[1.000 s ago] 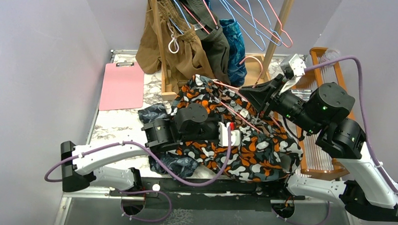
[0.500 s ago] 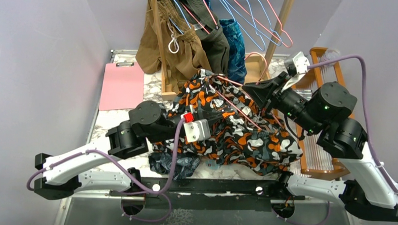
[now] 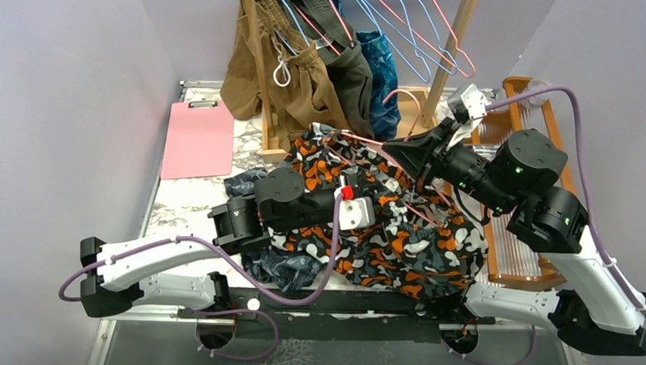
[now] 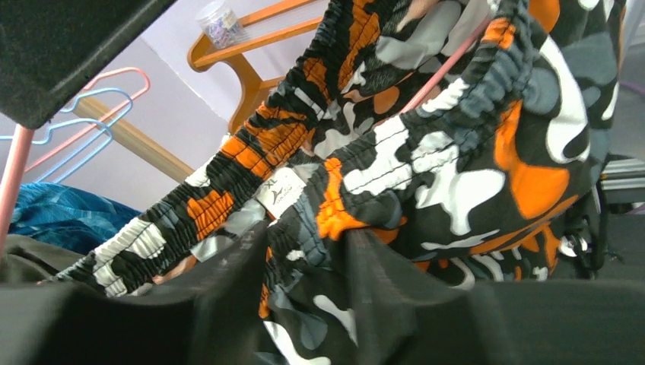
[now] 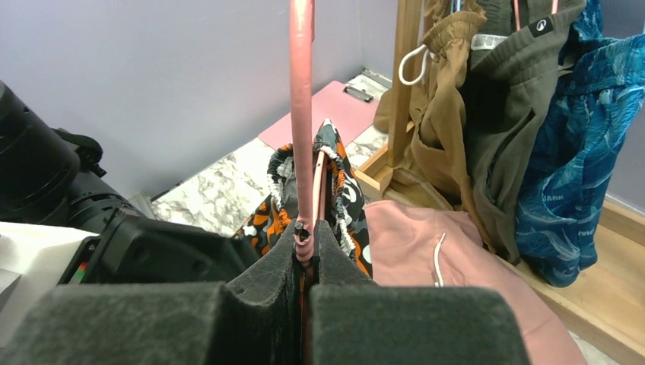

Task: Place the shorts on the hanger
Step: Hang the shorts on the hanger.

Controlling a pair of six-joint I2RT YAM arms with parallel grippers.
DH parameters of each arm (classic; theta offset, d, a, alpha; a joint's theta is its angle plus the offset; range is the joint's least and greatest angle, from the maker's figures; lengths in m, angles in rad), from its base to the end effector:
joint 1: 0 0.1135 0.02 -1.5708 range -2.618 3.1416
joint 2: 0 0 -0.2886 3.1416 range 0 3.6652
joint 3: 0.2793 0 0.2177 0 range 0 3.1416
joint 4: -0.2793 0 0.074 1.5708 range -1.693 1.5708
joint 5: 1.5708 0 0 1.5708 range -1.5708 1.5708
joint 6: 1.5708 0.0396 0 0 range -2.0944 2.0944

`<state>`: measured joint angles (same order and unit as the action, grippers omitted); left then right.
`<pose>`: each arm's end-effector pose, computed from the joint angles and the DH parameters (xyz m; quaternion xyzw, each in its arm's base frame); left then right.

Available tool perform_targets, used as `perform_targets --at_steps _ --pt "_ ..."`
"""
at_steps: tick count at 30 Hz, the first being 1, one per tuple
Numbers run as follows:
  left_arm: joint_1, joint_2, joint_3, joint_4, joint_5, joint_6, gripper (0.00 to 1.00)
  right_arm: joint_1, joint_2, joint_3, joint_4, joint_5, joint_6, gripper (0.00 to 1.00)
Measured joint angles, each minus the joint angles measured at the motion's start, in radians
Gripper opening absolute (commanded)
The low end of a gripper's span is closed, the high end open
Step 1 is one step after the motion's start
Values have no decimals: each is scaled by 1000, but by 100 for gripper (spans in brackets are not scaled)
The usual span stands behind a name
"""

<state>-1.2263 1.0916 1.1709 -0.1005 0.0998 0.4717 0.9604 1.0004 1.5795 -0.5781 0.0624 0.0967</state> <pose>0.0652 -0.1935 0.4436 0.5588 0.4454 -0.2905 0.6364 0.0708 0.0969 0.5213 -0.2756 0.6508 0.3375 0.6217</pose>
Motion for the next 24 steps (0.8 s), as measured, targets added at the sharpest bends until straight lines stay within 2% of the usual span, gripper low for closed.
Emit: perform_targets --at_steps 1,4,5,12,16,20,24 --pt "0 -5 -6 2 0 -2 60 0 -2 0 0 -5 0 1" --pt "0 -30 -28 0 -1 -7 91 0 -12 0 0 -19 0 1" --pt "0 -42 -35 -3 -2 -13 98 0 -15 0 0 -24 0 1" --pt "0 -154 -42 -66 0 -38 99 0 -23 29 -1 -41 -8 1" --pt "0 -242 4 -111 16 -48 99 0 -16 68 -24 -74 -26 1" --pt "0 -289 142 -133 33 -46 99 0 50 279 -89 -201 -46 1" --pt "0 -304 319 -117 73 -44 99 0 89 481 -74 -335 -48 1"
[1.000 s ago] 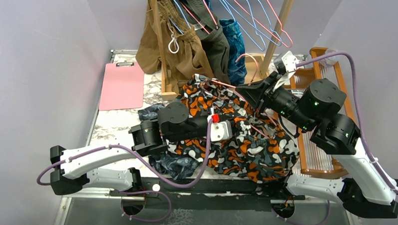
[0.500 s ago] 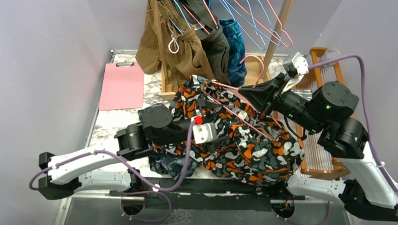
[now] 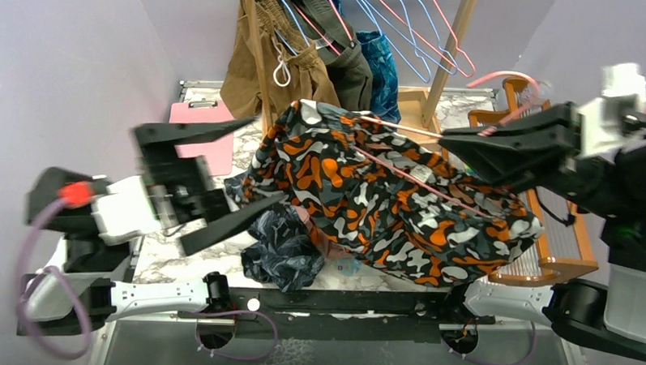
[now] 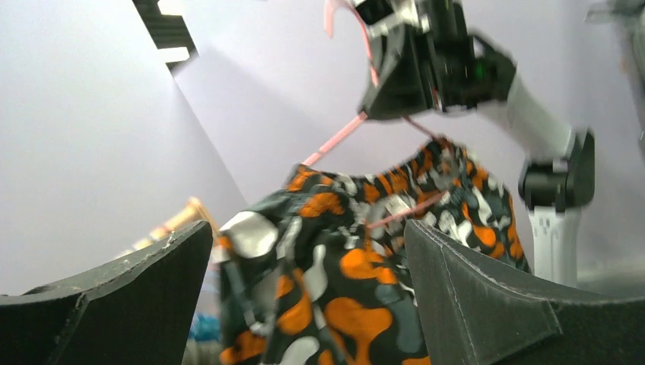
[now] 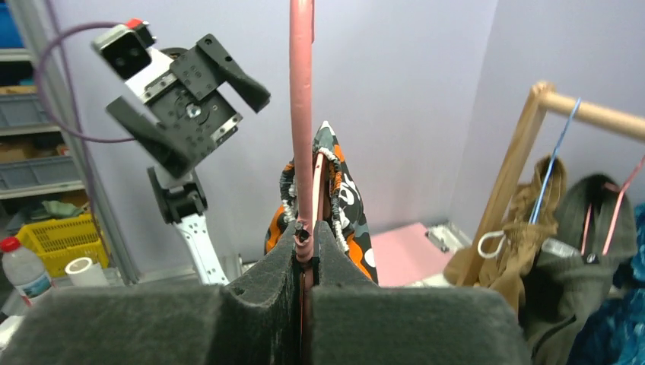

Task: Place the shorts on the hanger
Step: Hang the shorts on the hanger.

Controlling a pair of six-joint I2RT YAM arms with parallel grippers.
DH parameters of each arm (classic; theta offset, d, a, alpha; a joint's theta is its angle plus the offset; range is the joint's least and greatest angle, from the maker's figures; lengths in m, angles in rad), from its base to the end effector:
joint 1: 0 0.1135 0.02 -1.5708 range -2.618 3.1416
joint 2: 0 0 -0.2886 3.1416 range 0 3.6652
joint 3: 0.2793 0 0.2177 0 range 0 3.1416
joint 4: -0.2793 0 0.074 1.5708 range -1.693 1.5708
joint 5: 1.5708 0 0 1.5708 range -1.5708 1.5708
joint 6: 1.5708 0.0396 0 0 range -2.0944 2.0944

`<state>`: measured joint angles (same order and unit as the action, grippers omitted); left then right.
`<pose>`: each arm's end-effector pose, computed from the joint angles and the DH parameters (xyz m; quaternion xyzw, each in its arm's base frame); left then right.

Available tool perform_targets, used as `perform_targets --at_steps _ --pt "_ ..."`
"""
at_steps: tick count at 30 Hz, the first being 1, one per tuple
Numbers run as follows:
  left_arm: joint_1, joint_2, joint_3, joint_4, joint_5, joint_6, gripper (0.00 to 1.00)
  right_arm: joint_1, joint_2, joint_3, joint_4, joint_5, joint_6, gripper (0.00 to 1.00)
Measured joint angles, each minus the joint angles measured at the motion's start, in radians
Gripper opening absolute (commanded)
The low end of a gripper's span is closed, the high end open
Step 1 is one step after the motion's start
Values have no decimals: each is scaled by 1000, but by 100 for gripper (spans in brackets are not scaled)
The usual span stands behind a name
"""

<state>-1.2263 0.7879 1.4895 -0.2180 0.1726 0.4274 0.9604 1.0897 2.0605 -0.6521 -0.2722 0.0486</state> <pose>0.0063 -0.0377 0.5515 0.4291 0.2947 -0.3727 0.7682 0.0266 0.0566 0.6111 -0.3543 0.4728 0.4577 0.6644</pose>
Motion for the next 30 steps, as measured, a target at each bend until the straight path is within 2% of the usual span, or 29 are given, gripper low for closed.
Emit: perform_targets --at_steps 4,10,17,21,24,30 --pt "0 -40 87 50 43 1 99 1 -31 16 2 -29 -23 1" --pt "0 -48 88 58 46 11 99 1 3 -57 -101 -48 -49 1" --pt "0 11 87 36 48 26 99 0 75 37 -98 -314 10 1" --pt "0 29 95 34 52 25 99 1 17 35 -68 -349 11 1" --pt "0 28 110 37 53 24 99 3 -12 28 -87 -230 -2 1" --pt "0 19 120 69 47 19 99 2 60 26 -116 313 -38 1"
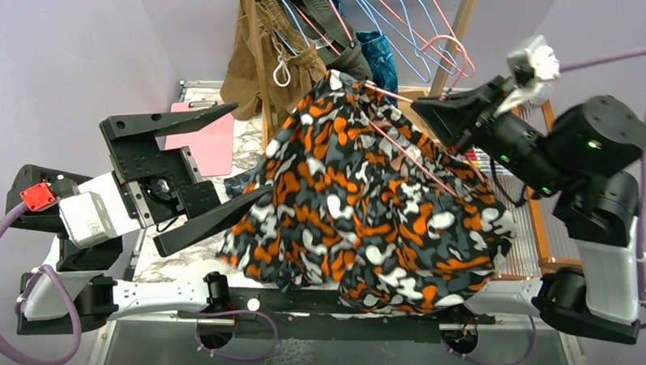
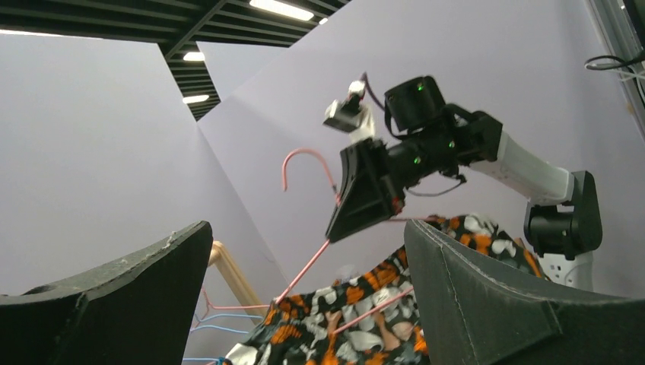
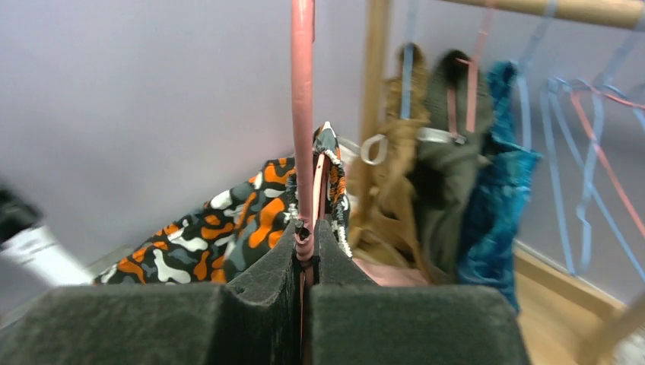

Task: Place the shorts on the hanger
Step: Hang the shorts on the hanger.

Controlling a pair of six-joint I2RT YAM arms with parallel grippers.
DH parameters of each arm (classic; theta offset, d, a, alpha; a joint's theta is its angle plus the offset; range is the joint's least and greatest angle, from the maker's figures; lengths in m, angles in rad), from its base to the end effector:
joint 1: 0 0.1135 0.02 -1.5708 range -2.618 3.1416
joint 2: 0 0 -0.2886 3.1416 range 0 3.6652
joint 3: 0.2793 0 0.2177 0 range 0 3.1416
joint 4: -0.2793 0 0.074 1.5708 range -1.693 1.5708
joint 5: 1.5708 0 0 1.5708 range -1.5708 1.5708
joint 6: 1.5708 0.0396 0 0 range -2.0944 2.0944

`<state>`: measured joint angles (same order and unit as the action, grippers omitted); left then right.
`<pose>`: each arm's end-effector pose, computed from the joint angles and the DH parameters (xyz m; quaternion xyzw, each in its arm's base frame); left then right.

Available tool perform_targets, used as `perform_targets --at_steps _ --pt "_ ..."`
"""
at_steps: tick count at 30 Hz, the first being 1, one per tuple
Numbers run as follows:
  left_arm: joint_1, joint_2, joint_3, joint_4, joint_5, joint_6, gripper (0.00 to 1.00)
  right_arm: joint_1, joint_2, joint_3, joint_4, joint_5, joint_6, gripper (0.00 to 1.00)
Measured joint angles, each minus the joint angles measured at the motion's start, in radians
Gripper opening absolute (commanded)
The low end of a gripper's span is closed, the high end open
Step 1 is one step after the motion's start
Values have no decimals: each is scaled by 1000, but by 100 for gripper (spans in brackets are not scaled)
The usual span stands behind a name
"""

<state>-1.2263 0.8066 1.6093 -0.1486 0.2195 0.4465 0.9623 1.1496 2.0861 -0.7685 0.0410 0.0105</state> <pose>-0.0041 -0.0141 0.5826 0.3923 0.2218 -0.3836 0.8061 0.0526 0.0726 0.6000 -0.2816 0.5806 0.3453 0.6814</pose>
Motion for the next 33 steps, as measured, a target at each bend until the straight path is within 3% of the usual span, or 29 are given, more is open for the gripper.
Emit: perform_targets --at_steps 4,8,13,24,33 --pt "0 -11 -3 26 -5 -7 99 -3 60 41 -13 98 -20 1" --pt "0 -26 -3 47 -9 -13 99 -3 53 121 -8 1 -15 1" --pt "0 -21 7 38 -11 -13 99 -3 -2 100 -5 -113 -12 1" --pt "0 138 73 -104 20 5 99 -3 -7 -122 -56 -402 -18 1" --pt "0 264 68 -269 92 23 99 -3 -133 -332 -38 -436 -62 1"
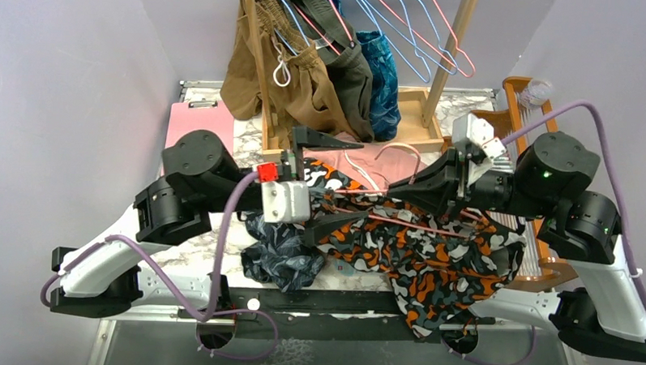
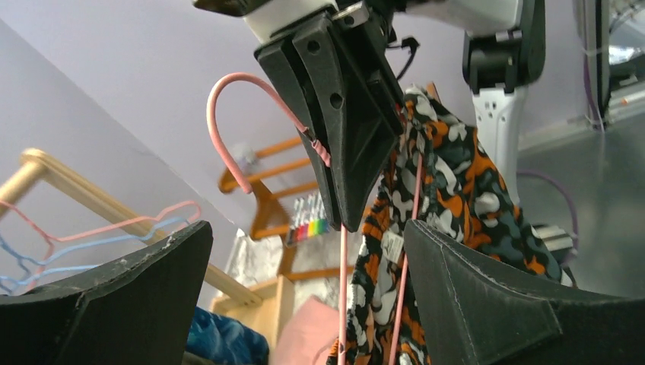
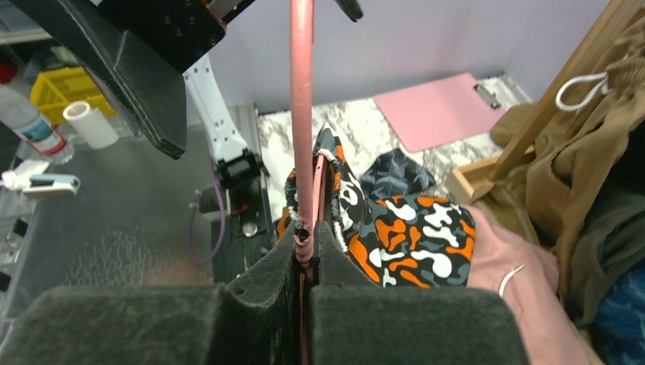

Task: Place the shorts on the hanger
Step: Hang the shorts on the hanger.

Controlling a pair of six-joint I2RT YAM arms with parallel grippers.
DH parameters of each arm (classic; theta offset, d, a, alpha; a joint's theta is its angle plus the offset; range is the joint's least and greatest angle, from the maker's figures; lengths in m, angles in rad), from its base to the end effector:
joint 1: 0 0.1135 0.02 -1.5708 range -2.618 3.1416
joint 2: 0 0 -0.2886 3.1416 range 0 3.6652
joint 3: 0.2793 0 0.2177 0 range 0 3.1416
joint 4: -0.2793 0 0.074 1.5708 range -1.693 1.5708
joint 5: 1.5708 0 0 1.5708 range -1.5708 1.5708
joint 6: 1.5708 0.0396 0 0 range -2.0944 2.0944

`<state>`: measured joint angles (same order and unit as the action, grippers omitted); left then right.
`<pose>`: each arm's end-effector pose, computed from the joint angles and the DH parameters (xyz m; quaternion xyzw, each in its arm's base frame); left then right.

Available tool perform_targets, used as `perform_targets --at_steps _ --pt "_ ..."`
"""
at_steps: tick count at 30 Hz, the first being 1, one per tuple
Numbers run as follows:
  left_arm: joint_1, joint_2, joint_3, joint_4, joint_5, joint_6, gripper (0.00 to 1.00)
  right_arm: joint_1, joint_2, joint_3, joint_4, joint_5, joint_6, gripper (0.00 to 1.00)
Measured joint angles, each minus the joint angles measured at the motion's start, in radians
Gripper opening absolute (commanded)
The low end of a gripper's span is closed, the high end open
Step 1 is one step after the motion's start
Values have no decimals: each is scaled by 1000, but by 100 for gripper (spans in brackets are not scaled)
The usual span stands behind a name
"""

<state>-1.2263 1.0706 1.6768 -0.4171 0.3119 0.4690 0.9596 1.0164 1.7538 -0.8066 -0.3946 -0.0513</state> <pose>0.0322 -0.1256 0.5563 0.5511 0.3268 -0.3734 0.6708 0.0409 0.0848 0.5364 -0.4642 0.5626 0.4223 0.5383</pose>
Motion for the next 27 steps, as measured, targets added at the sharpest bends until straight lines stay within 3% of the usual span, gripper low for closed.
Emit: perform_targets --at_steps 10,16,27 --pt "0 12 -89 -79 -14 -2 97 0 -41 -173 6 -3 -36 1" --pt "0 29 -126 -100 -51 -5 88 0 -51 -179 23 -34 -48 1" --pt "0 89 -141 -103 -81 -5 36 0 -57 -179 36 -72 -54 1"
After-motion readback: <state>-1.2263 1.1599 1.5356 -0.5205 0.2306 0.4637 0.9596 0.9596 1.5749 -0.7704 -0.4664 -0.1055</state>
